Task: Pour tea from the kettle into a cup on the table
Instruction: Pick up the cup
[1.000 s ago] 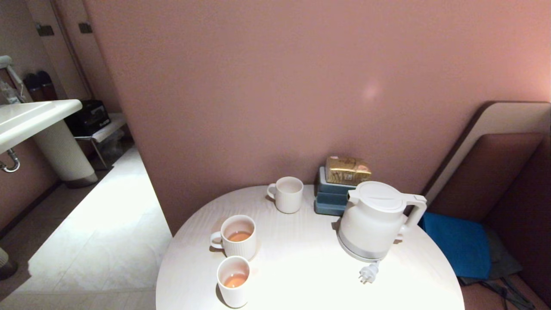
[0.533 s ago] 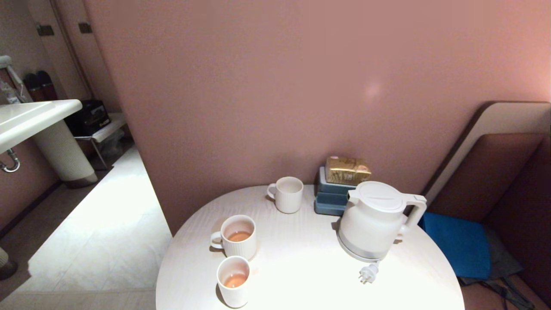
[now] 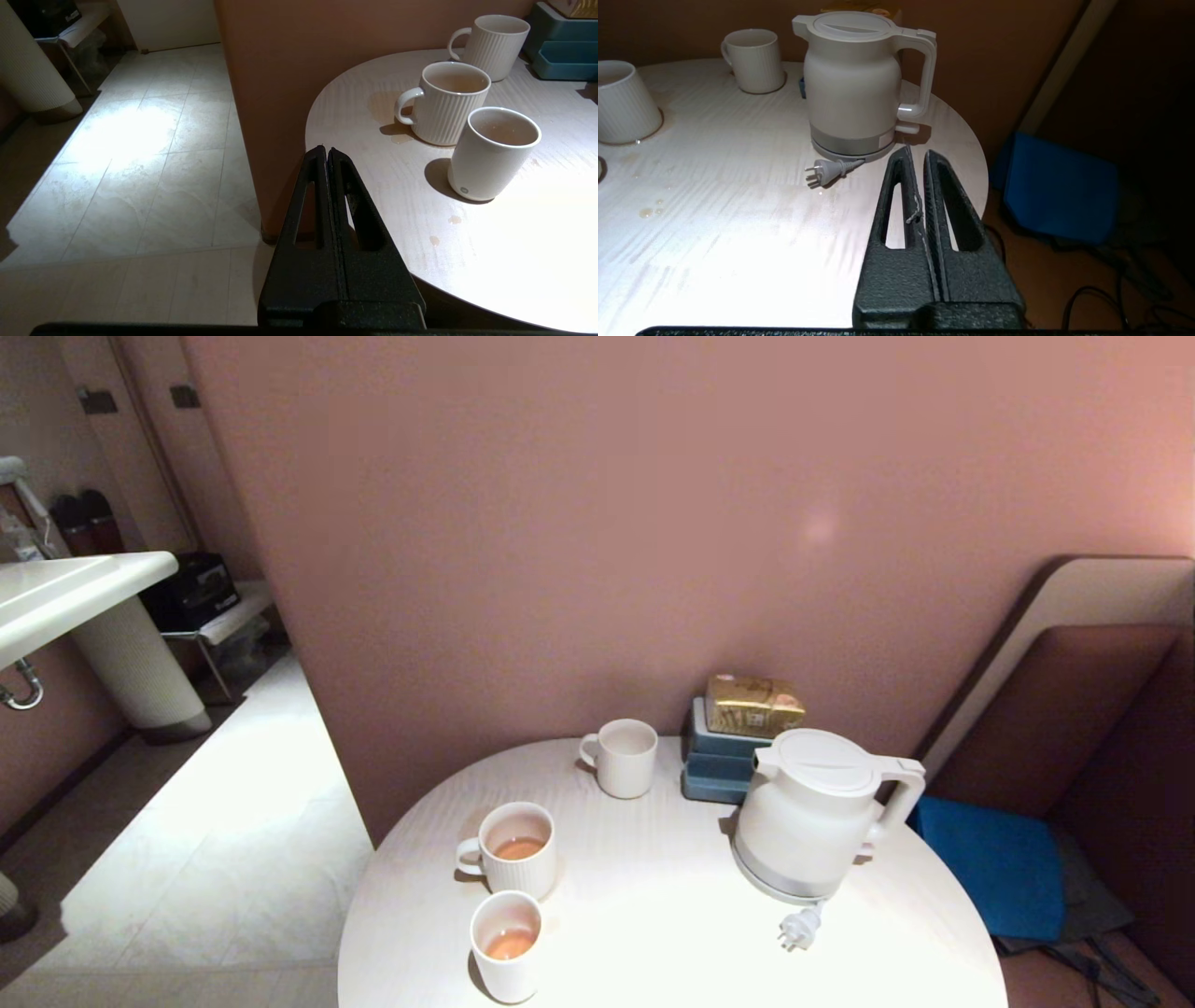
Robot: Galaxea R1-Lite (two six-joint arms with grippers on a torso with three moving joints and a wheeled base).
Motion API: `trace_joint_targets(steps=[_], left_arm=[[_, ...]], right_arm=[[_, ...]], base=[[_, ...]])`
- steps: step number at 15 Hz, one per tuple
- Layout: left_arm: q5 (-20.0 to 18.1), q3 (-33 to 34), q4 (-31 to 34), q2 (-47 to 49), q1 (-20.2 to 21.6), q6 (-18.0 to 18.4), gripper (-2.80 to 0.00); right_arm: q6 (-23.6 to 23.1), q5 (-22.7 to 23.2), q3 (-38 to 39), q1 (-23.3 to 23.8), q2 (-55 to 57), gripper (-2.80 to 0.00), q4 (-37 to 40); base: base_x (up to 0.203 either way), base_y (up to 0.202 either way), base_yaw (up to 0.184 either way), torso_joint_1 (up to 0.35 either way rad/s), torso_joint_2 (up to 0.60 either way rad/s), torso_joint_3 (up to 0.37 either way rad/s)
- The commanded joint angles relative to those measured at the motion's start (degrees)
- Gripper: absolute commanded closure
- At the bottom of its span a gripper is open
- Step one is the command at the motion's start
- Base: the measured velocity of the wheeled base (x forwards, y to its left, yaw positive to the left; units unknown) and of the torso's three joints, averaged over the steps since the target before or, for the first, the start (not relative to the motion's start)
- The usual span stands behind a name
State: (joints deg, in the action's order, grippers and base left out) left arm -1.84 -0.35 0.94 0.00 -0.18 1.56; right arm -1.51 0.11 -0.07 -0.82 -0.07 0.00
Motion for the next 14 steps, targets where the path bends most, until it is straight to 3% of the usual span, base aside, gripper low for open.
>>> trace_joint_targets(steps=[1, 14], left_arm=[[0.0, 0.0, 0.0, 0.0, 0.0, 0.0, 0.0], [0.0, 0.0, 0.0, 0.0, 0.0, 0.0, 0.0]], right_arm=[[0.0, 0.1, 0.0, 0.0, 0.1, 0.0, 0.0], [0.0, 0.1, 0.0, 0.0, 0.1, 0.0, 0.0]], base=[[0.0, 0.0, 0.0, 0.0, 0.0, 0.0], [0.0, 0.0, 0.0, 0.0, 0.0, 0.0]])
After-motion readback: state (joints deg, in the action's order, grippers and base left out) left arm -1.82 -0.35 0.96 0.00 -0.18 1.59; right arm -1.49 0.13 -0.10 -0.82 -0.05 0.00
